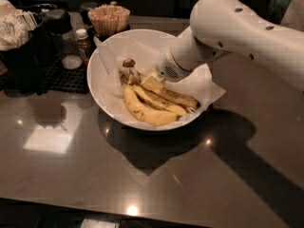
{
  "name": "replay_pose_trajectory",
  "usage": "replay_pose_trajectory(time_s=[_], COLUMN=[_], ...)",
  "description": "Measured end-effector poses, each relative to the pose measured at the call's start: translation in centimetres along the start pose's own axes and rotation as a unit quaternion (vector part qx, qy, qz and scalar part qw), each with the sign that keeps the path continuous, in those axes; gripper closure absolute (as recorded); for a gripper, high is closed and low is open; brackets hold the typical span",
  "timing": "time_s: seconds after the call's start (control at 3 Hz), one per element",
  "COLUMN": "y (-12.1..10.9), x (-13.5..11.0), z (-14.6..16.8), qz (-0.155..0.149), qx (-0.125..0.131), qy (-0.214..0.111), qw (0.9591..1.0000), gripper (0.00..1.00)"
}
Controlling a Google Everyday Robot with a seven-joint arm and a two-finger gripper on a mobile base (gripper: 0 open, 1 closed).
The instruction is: Pick banana from white bowl
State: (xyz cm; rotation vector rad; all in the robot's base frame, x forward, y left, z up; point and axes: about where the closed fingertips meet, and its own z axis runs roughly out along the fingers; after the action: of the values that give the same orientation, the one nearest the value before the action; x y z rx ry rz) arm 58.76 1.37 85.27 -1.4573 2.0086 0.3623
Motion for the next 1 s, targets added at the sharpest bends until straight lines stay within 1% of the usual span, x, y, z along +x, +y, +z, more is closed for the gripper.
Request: replay_pose_trajectory(time_s=[0.33, 0.67, 1.0], y=[-0.3, -0.5, -0.9], x=[-0.4, 0.5, 1.5], z=[0.3, -1.0, -2.8], qz=[0.003, 0.015, 0.031], qx=[-0.005, -0.011, -0.033], qy=[-0.02, -0.056, -0.149], qw=[0.9998, 0.9983, 0.9879], gripper=[1.0, 1.0, 1.0])
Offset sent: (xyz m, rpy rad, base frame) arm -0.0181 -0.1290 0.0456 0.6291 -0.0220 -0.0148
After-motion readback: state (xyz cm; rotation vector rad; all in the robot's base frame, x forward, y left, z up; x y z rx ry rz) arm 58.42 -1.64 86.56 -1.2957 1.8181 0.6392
